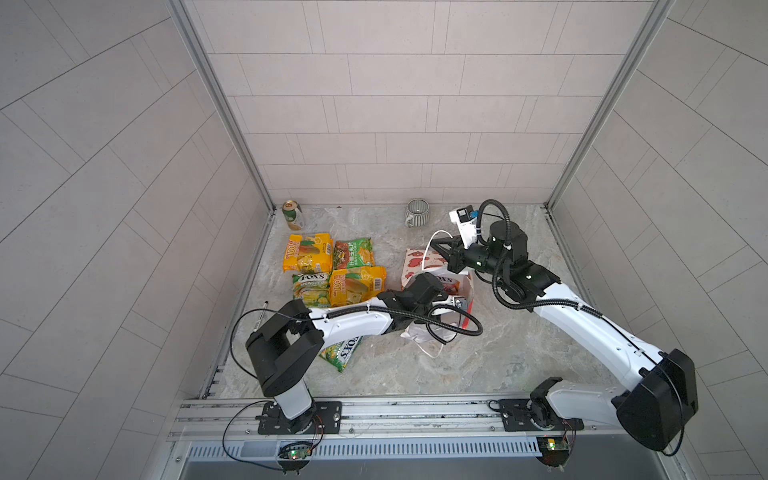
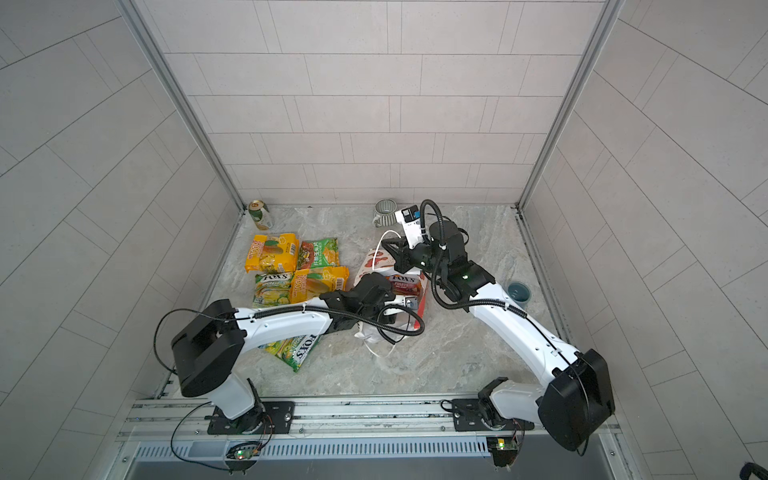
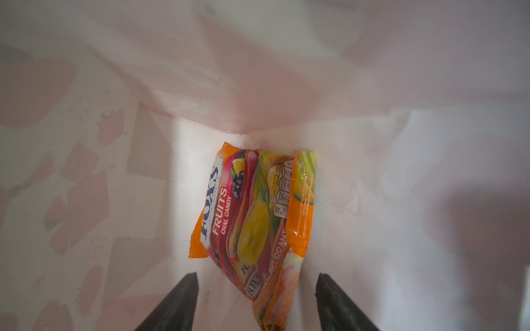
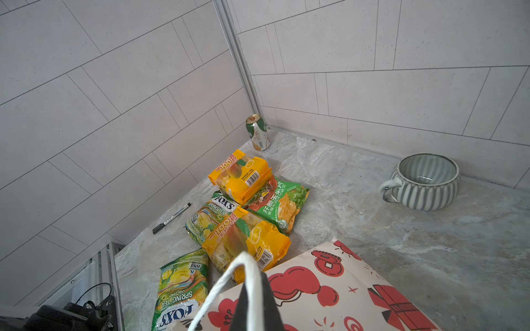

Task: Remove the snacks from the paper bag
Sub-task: 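Close the left gripper on the pink Fox's Fruits packet inside the bag, then lift the pink packet out with the left gripper while the right gripper uprights the bag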

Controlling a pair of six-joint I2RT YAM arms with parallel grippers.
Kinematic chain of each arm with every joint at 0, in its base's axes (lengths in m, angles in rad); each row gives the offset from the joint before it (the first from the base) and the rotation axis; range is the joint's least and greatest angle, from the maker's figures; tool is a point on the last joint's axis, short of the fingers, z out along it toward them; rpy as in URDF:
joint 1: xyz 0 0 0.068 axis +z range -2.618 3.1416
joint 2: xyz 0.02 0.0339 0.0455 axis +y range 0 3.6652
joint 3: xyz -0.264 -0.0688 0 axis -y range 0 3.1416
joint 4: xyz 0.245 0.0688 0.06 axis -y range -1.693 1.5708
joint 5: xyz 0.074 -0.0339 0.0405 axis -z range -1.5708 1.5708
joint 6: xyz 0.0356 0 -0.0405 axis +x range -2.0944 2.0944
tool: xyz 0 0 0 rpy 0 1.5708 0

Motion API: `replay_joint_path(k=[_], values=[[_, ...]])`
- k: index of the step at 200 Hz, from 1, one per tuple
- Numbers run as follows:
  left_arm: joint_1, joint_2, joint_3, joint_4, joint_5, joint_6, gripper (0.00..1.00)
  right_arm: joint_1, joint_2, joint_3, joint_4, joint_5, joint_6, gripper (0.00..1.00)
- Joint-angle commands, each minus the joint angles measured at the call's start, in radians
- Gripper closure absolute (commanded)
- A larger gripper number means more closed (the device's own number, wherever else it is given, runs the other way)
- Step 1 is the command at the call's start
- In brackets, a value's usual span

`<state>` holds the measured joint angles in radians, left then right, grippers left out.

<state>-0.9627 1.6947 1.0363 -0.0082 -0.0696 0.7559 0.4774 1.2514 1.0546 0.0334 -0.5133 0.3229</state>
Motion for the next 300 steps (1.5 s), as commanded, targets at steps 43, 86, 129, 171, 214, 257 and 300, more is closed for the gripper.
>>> replay_joint_path(k=[43,86,129,171,214,257,300], values=[[-0.008,0.054,0.023,0.019,-0.062,0.000,0.29,-0.003,0.000,0.029,0.017,-0.012,0.018,0.95],[-0.012,0.011,-0.021,0.081,-0.030,-0.008,0.31,-0.003,0.002,0.024,0.029,-0.011,0.022,0.95],[-0.016,0.102,-0.032,0.179,-0.096,0.003,0.33,-0.004,0.000,0.027,0.030,-0.015,0.025,0.95],[-0.017,0.162,-0.013,0.198,-0.097,0.009,0.33,-0.003,0.002,0.027,0.040,-0.019,0.035,0.96],[-0.020,0.232,0.013,0.243,-0.179,0.022,0.45,-0.003,0.002,0.022,0.050,-0.024,0.042,0.96],[-0.023,0.345,0.045,0.394,-0.342,0.055,0.70,-0.003,-0.008,0.017,0.054,-0.031,0.046,0.96],[-0.029,0.334,0.051,0.422,-0.378,0.042,0.88,-0.003,-0.018,0.015,0.050,-0.031,0.045,0.96]])
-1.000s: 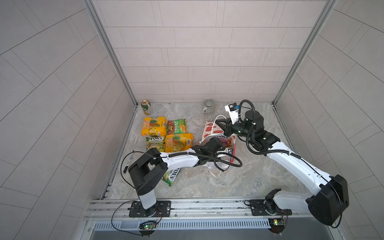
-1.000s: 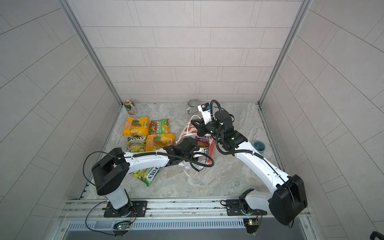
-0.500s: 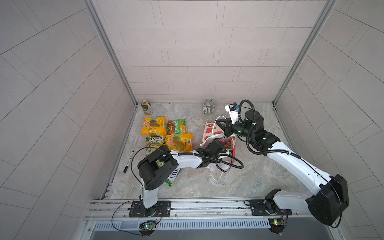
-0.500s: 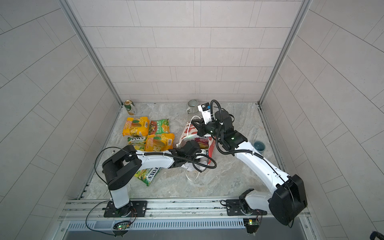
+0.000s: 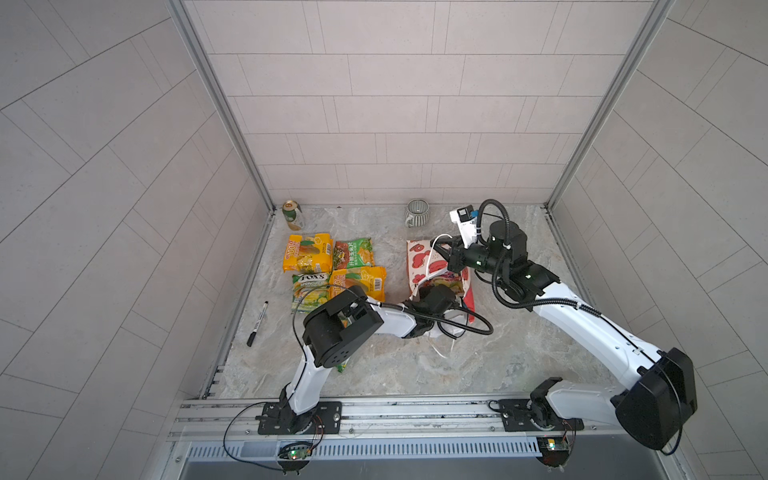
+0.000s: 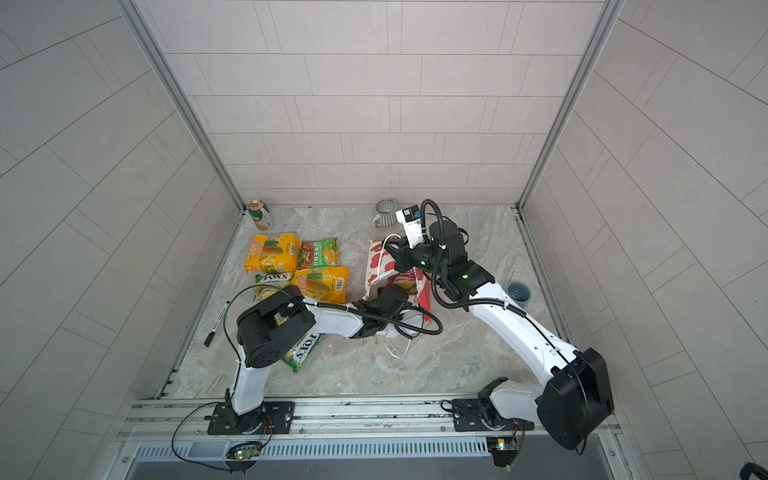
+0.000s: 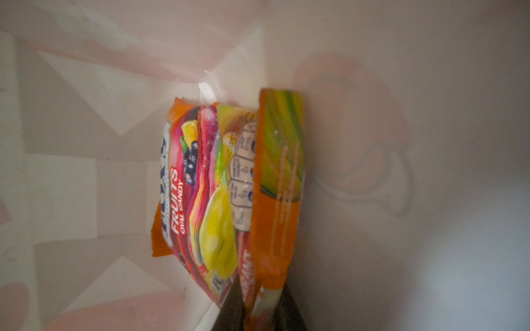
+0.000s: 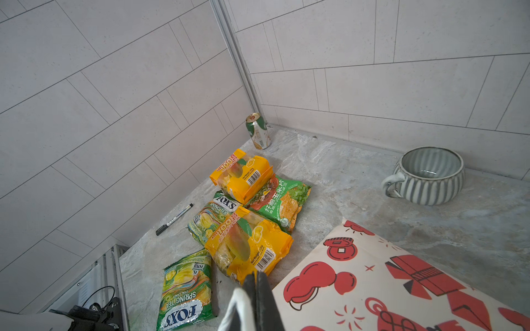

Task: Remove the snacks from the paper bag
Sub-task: 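Lift the pink packet out with the left gripper while the right gripper uprights the bag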

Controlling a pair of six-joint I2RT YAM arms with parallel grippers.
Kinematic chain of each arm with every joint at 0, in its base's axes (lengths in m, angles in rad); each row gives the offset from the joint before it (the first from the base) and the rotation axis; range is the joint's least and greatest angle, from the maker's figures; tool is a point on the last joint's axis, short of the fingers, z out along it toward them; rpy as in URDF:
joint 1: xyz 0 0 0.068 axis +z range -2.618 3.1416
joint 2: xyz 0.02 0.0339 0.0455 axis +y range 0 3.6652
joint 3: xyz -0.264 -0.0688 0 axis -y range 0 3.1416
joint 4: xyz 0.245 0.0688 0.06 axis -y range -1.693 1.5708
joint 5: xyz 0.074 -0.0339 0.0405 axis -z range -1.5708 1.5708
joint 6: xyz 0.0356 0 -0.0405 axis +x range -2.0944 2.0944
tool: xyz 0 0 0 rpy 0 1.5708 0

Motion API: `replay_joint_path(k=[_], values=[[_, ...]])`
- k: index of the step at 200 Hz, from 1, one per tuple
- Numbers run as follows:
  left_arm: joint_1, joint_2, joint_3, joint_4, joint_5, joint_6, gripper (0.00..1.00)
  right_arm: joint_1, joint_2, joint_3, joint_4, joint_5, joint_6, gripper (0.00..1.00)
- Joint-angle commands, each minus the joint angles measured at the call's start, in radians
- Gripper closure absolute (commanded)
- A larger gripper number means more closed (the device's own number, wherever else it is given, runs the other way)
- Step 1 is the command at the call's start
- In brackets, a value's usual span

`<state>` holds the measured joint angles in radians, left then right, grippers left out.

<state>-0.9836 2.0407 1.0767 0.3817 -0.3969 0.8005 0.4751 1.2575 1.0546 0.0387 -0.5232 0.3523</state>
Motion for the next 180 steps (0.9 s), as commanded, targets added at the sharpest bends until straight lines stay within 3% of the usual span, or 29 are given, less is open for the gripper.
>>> replay_joint_path(k=[1,33,77,180], values=[[-0.009,-0.014,0.009,0.034,-0.052,-0.002,0.88,-0.001,-0.024,0.015,0.044,-0.021,0.016,0.96],[-0.019,-0.087,-0.029,0.039,-0.040,-0.002,1.00,-0.001,-0.016,0.018,0.040,-0.011,0.014,0.96],[-0.050,-0.229,-0.082,0.012,-0.014,-0.012,1.00,-0.001,0.012,0.034,0.038,0.022,0.019,0.96],[-0.106,-0.623,-0.113,-0.265,-0.001,-0.068,1.00,-0.028,0.048,0.074,0.020,0.086,0.019,0.96]])
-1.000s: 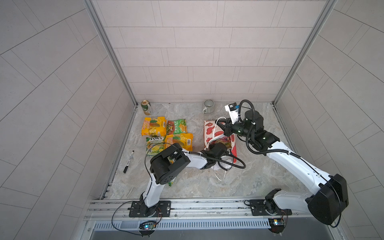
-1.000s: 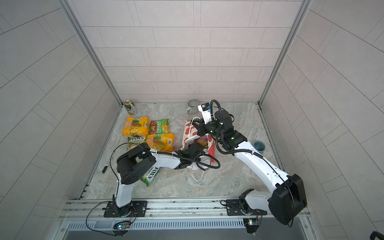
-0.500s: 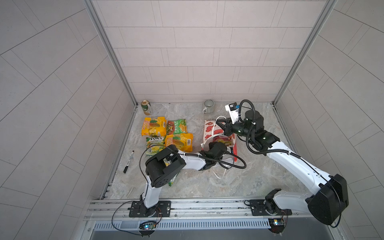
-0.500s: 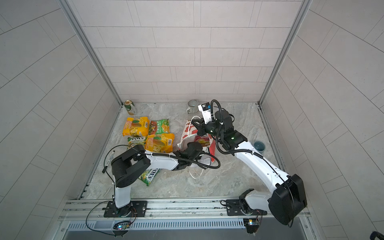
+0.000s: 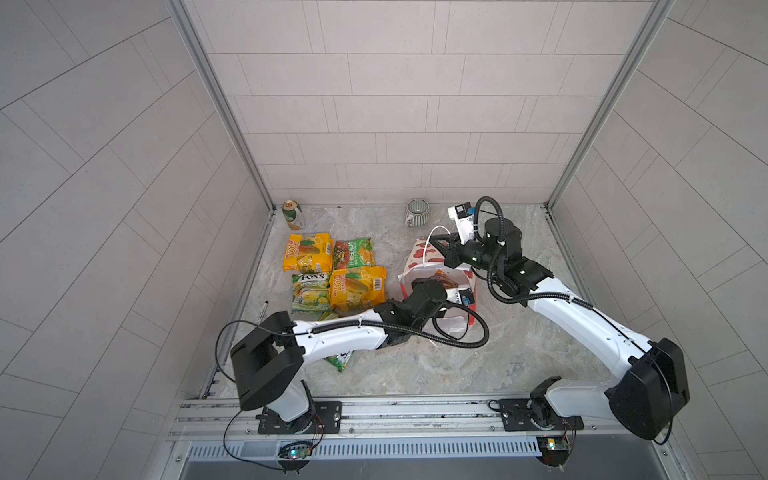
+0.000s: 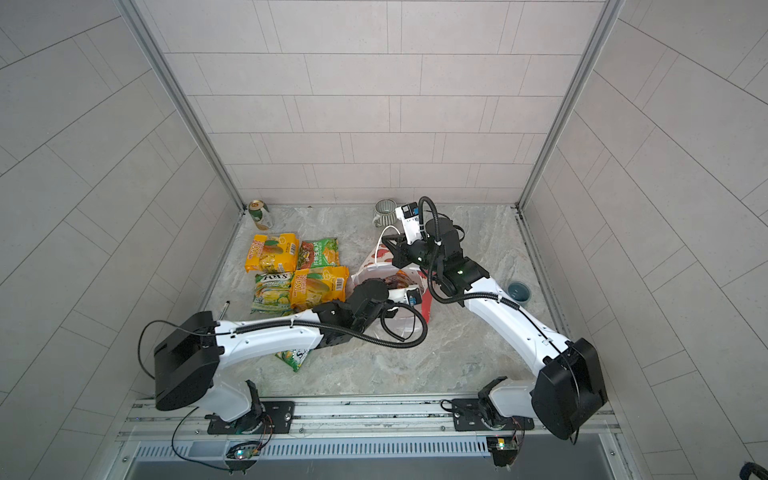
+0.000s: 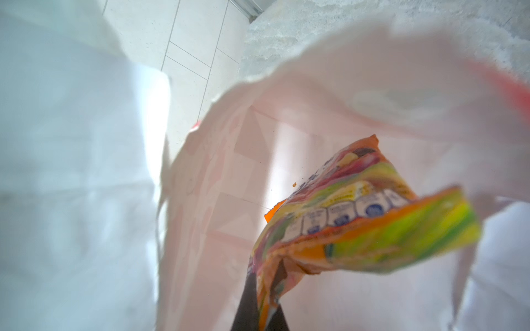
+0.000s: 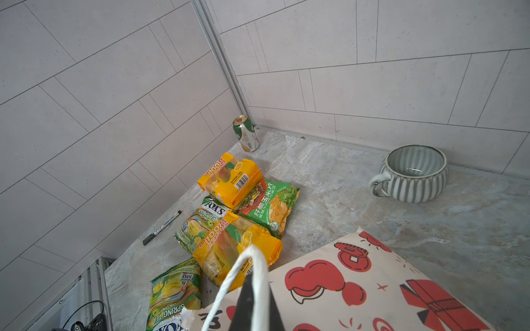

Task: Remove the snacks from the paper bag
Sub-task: 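Lift the pink packet out with the left gripper while the right gripper uprights the bag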

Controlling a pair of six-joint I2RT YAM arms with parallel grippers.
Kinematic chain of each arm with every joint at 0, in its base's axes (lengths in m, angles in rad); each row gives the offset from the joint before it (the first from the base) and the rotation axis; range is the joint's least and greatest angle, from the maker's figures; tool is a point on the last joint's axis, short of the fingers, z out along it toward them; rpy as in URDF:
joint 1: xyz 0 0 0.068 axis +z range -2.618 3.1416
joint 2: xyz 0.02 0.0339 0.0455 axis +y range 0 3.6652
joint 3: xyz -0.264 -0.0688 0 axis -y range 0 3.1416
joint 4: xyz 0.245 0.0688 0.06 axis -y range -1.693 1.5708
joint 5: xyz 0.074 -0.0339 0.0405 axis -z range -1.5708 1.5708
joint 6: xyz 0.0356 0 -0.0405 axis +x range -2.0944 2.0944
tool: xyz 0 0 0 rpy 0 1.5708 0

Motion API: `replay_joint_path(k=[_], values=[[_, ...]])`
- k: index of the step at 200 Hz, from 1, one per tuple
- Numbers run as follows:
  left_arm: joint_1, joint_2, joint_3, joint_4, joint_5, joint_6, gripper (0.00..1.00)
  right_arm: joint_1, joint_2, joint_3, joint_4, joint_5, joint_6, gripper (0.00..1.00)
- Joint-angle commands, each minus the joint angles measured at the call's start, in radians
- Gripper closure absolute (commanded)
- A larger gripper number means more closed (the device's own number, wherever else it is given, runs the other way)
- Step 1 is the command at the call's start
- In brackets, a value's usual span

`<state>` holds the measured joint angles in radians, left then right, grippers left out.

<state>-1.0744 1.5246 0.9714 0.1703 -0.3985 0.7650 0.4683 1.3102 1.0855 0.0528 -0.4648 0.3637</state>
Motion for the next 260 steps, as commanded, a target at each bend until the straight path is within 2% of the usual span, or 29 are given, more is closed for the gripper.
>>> replay_joint_path(k=[1,63,135,152,171,209,260], values=[[-0.016,-0.112,-0.008,-0.057,0.001,-0.034,1.00,-0.022,-0.004,0.044,0.006,0.027,0.008,0.96],[-0.021,-0.345,0.055,-0.199,-0.011,-0.174,1.00,-0.107,0.027,0.105,-0.007,0.057,0.089,0.98],[-0.019,-0.540,0.188,-0.415,-0.207,-0.382,1.00,-0.221,0.110,0.161,0.008,0.069,0.182,1.00],[-0.019,-0.559,0.234,-0.514,-0.254,-0.444,1.00,-0.247,0.132,0.177,-0.001,0.064,0.205,1.00],[-0.019,-0.575,0.274,-0.655,-0.258,-0.515,1.00,-0.277,0.150,0.194,0.005,0.057,0.248,1.00],[-0.021,-0.637,0.173,-0.802,-0.228,-0.622,1.00,-0.299,0.221,0.284,-0.028,0.036,0.355,1.00],[-0.034,-0.632,-0.021,-0.828,-0.225,-0.791,1.00,-0.305,0.341,0.394,-0.002,-0.028,0.537,1.00]])
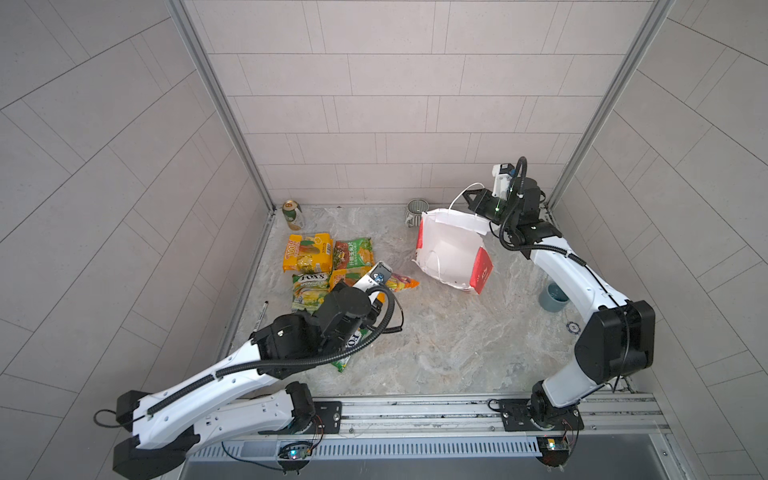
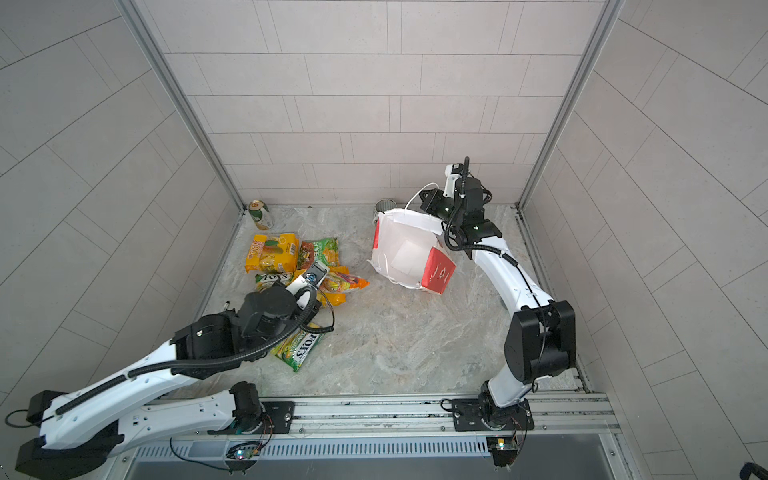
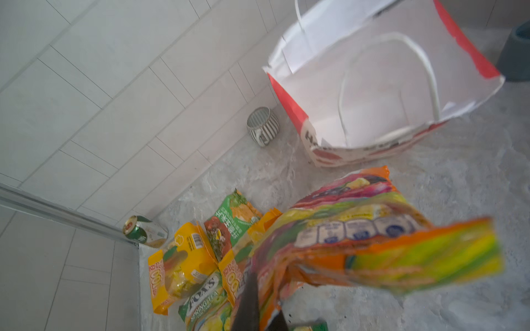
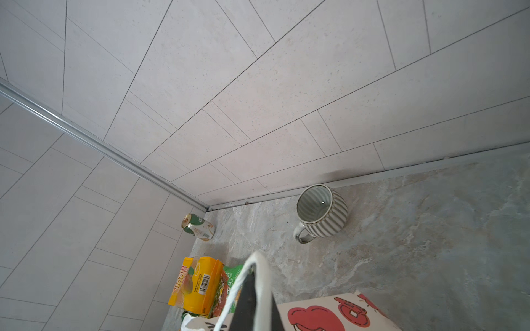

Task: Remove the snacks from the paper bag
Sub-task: 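Lift the pink packet out with the left gripper while the right gripper uprights the bag, then lower and release the pink Fox's Fruits packet on the table with the left gripper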

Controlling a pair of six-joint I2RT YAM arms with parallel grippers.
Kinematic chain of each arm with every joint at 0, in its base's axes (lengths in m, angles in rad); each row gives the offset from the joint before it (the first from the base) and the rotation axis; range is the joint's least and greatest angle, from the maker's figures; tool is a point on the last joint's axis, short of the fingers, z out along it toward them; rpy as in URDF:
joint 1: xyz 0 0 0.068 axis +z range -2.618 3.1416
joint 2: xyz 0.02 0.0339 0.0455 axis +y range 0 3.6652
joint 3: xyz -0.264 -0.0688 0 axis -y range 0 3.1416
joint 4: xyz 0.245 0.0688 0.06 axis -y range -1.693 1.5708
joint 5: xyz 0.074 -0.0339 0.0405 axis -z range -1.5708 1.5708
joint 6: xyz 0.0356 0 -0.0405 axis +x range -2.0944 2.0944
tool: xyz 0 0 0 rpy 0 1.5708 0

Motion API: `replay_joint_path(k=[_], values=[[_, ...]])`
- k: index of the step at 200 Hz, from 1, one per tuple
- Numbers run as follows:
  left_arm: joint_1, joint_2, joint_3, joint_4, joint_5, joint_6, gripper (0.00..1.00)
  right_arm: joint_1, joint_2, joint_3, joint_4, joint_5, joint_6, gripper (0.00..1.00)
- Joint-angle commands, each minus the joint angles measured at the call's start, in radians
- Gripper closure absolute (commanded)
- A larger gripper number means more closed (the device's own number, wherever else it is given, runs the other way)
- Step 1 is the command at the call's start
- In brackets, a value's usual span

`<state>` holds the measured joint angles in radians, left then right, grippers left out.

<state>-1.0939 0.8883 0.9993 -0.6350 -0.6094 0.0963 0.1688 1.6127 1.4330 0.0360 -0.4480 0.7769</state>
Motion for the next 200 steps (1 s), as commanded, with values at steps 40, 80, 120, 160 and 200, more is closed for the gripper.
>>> replay_joint_path(k=[40,80,120,160,200], values=[[-0.048,0.035,-0.154,-0.029,-0.041,-0.202,1.00,-0.008,0.115,0.096,0.091,-0.095,0.260,1.00],[-0.055,0.073,-0.234,-0.027,-0.026,-0.270,1.00,-0.015,0.189,0.148,0.101,-0.115,0.364,1.00],[-0.055,0.131,-0.277,0.010,-0.050,-0.349,1.00,-0.014,0.218,0.152,0.143,-0.137,0.402,0.99],[-0.056,0.245,-0.250,0.079,-0.007,-0.363,1.00,-0.014,0.218,0.142,0.155,-0.140,0.407,0.96],[-0.060,0.333,-0.217,0.029,-0.001,-0.432,1.00,-0.016,0.224,0.158,0.151,-0.140,0.412,0.89]])
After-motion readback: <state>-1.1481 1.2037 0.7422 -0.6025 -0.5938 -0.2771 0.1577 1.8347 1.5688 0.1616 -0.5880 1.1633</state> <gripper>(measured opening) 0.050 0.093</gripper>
